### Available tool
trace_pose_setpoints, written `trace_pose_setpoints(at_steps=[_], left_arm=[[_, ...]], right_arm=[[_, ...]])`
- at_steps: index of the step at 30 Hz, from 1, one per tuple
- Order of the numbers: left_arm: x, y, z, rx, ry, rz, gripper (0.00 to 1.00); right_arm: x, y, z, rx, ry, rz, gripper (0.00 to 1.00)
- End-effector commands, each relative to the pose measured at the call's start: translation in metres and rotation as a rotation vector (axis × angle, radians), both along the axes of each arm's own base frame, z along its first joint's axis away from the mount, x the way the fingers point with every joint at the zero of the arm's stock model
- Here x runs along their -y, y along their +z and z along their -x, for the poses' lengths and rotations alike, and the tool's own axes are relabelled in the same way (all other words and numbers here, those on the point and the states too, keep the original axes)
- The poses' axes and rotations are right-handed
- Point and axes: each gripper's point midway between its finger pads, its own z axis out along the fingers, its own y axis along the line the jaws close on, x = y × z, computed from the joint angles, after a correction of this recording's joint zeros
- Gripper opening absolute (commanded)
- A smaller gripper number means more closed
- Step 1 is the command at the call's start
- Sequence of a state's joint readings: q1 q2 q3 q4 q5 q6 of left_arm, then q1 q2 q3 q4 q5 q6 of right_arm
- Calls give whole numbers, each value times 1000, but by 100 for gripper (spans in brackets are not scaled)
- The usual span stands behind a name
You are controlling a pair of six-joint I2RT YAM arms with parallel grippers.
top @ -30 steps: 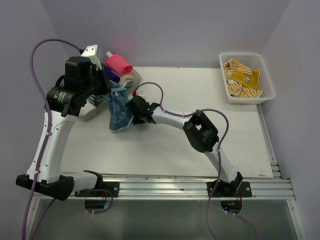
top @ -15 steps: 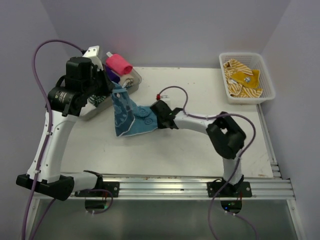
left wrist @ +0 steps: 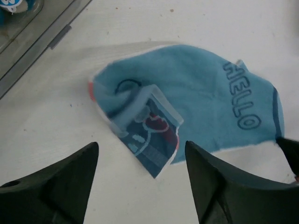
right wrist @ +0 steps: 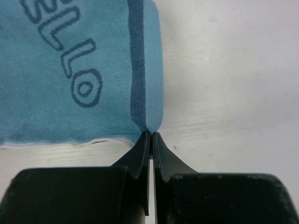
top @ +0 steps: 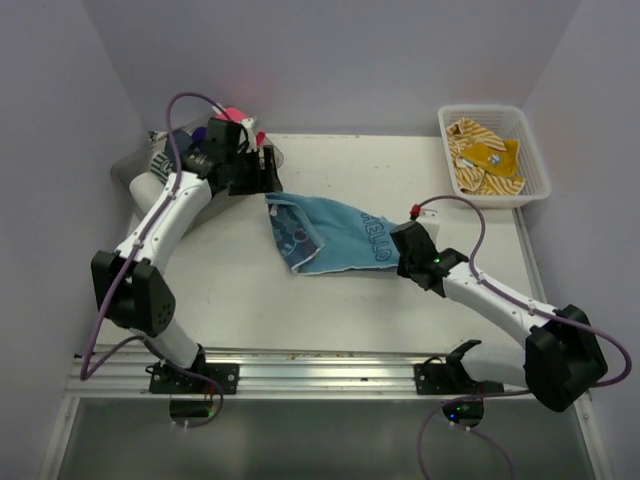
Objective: Roll the towels
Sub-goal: Flatten the towel
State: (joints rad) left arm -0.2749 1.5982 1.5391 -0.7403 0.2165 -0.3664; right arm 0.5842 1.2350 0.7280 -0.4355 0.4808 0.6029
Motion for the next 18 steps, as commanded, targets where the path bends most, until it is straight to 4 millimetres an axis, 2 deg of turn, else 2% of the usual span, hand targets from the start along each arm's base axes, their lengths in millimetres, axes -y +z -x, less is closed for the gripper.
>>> trace_pose_setpoints(at_steps=[1, 2, 4, 5, 6, 7, 8, 9, 10, 11, 12, 14, 15, 16, 17, 18], left_arm=[[-13, -1, -41, 37, 84, -73, 81], [-13, 11, -49, 59, 96, -73, 83], [-19, 20, -52, 93, 143, -99, 83], [-23, 16, -47, 93, 157, -119, 81], [-29, 24, -41, 131, 197, -179, 76], [-28, 21, -32, 121, 188, -201, 73], [-25, 5, -21, 84, 173, -225, 69], [-11, -4, -10, 68, 139, -247, 64], [-4, -25, 2, 30, 115, -280, 63], [7, -35, 9, 17, 91, -303, 62], [29, -51, 21, 7, 33, -341, 62], [49, -79, 30, -36, -23, -391, 62], [64, -86, 36, -35, -63, -413, 61], [75, -87, 33, -22, -74, -413, 59], [83, -103, 33, -51, -85, -429, 53], [95, -109, 36, -64, -108, -421, 51]], right_arm=[[25, -5, 12, -12, -71, 39, 0], [27, -5, 13, -16, -76, 46, 0], [27, -6, 14, -21, -80, 42, 0], [26, -6, 14, -21, -78, 38, 0], [25, -5, 13, -18, -77, 34, 0], [26, -4, 12, -15, -79, 36, 0], [25, -3, 12, -14, -75, 37, 0], [24, -1, 10, -9, -72, 37, 0], [23, -3, 8, -14, -69, 40, 0], [22, -3, 7, -17, -70, 42, 0], [20, -2, 5, -19, -65, 37, 0], [17, -4, 3, -27, -61, 34, 0], [16, -5, 3, -29, -59, 32, 0], [15, -5, 2, -29, -57, 29, 0], [16, -5, 3, -30, -55, 29, 0], [17, -6, 4, -30, -57, 32, 0]])
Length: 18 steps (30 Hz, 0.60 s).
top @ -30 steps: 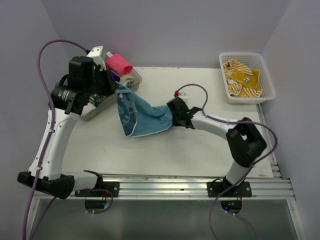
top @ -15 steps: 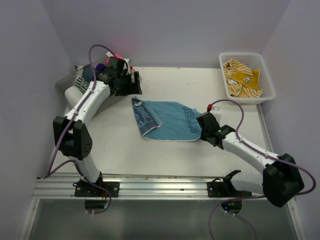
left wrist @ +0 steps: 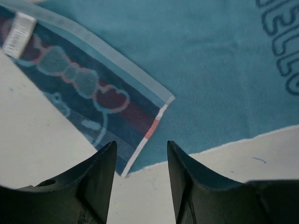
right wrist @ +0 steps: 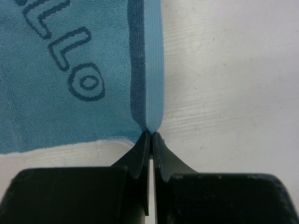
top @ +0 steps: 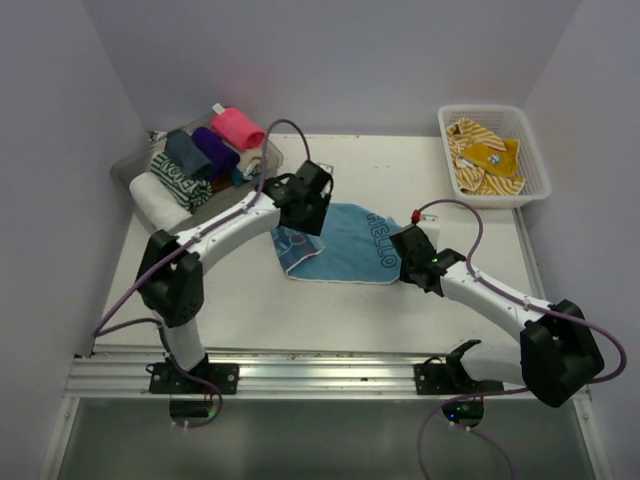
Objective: Roll the towels
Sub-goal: Flatten the towel
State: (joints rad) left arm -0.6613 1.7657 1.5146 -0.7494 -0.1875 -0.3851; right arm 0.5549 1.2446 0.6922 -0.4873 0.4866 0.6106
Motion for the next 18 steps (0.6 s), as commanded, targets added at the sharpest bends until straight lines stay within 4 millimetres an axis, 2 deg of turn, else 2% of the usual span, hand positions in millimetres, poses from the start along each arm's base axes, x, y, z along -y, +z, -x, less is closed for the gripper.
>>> trace_pose_setpoints(at_steps=[1, 2, 4, 5, 7, 8, 13, 18], left_arm=[[18, -26, -8, -22, 11, -55, 50], [23, -44, -7, -62, 20, -74, 49], [35, -50, -9, -70, 16, -77, 49], [39, -64, -7, -93, 17, -95, 50], [47, -70, -6, -92, 18, -112, 54], [47, -80, -5, -107, 32, -127, 54], [55, -95, -6, -106, 50, -144, 51], [52, -107, -9, -111, 61, -180, 48]], right_arm=[[-3, 14, -11, 51, -21, -14, 0], [-2, 14, -10, 54, -21, -13, 0], [0, 15, -9, 57, -25, -15, 0], [0, 14, -7, 55, -26, -16, 0], [1, 13, -6, 54, -28, -17, 0], [1, 13, -6, 53, -26, -17, 0], [0, 12, -6, 53, -22, -20, 0], [-3, 11, -8, 48, -14, -28, 0]])
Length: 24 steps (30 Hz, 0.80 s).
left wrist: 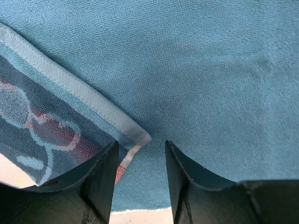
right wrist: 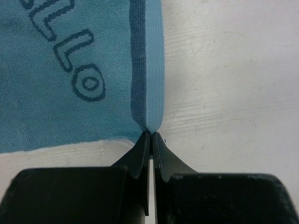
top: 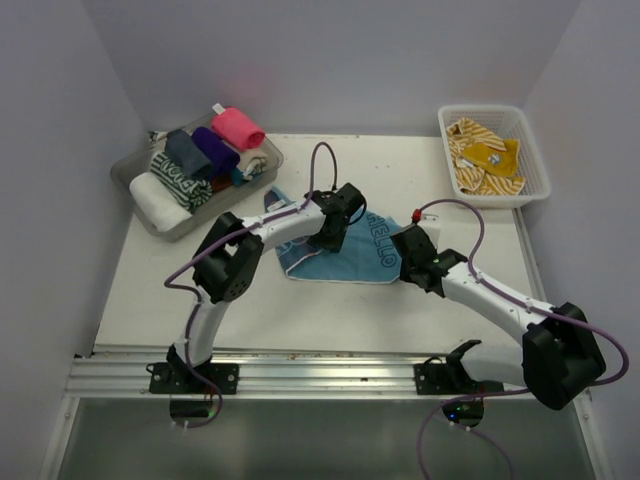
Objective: Roll the towels
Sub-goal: Flatten the towel
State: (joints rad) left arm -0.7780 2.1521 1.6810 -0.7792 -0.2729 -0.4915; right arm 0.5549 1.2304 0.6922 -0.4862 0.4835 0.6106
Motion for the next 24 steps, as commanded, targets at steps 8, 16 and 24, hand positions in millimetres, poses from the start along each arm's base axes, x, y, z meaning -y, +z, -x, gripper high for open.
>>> trace_pose_setpoints(at_steps=[8, 16, 24], left_arm=[[-8, -9, -14, 40, 70, -72, 36], [-11, 6, -13, 59, 81, -64, 20], [-9, 23, -14, 79, 56, -27, 27]], right_arm=[[-3, 2, -6, 26, -12, -22, 0], [0, 0, -4, 23, -19, -6, 0], [3, -7, -3, 11, -29, 6, 0]])
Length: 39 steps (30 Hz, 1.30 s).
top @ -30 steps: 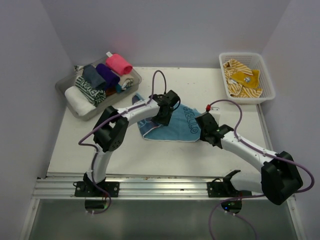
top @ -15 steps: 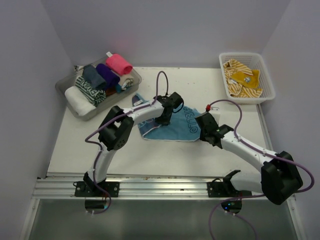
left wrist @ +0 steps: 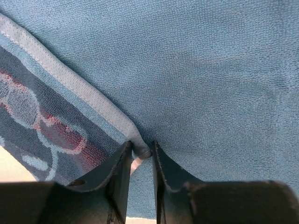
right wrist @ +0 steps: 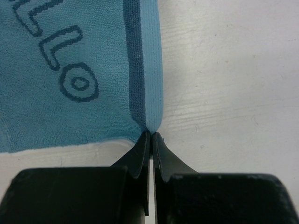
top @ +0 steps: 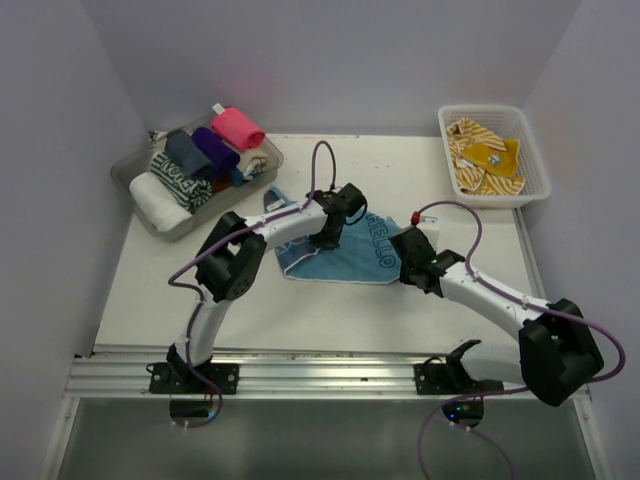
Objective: Roll the towels
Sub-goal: Flatten the towel
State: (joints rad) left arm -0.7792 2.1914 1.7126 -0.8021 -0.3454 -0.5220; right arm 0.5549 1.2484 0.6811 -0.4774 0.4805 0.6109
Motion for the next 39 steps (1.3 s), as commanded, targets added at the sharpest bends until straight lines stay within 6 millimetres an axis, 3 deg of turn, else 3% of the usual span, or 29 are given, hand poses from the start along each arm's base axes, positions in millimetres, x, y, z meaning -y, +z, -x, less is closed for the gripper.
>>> trace_pose_setpoints(at_steps=[1, 3, 4, 9, 12, 15, 17, 22, 24, 25, 28, 29, 31, 32, 33, 36, 39], left_arm=[[-2, 29, -6, 51, 5, 32, 24], [-4, 25, -7, 42, 10, 30, 19], [-5, 25, -7, 42, 11, 30, 12], [-10, 30, -7, 45, 21, 32, 6], [-14, 44, -7, 60, 30, 39, 0], [-21, 74, -5, 97, 41, 61, 0], [-27, 105, -4, 145, 47, 106, 0], [-58, 158, 1, 216, 82, 201, 0], [-80, 164, -5, 225, 112, 238, 0], [-99, 181, -12, 265, 142, 266, 0], [-122, 220, -21, 344, 167, 346, 0], [-139, 231, -28, 367, 208, 358, 0], [-153, 271, -32, 436, 228, 404, 0], [-165, 284, -36, 458, 244, 429, 0], [-171, 307, -37, 501, 248, 456, 0], [-195, 350, -35, 602, 277, 493, 0], [-215, 369, -28, 662, 303, 487, 0]], right_arm=[[1, 1, -6, 31, -29, -6, 0], [1, 1, -5, 30, -25, -6, 0], [1, 1, -5, 33, -28, -6, 0], [2, 1, -4, 32, -26, -4, 0], [2, -1, -4, 25, -27, -3, 0], [2, -1, -5, 25, -26, 4, 0], [2, 1, -6, 28, -23, 6, 0], [3, 10, -12, 48, -26, 10, 0], [5, 28, -20, 91, -19, 16, 0], [3, 50, -28, 140, -7, 8, 0], [16, 89, -41, 207, -29, 25, 0], [20, 120, -50, 272, -32, 25, 0], [31, 150, -55, 317, -52, 59, 0], [38, 181, -61, 377, -73, 72, 0], [42, 196, -60, 401, -79, 79, 0], [53, 255, -57, 523, -105, 71, 0], [61, 294, -47, 602, -124, 53, 0]])
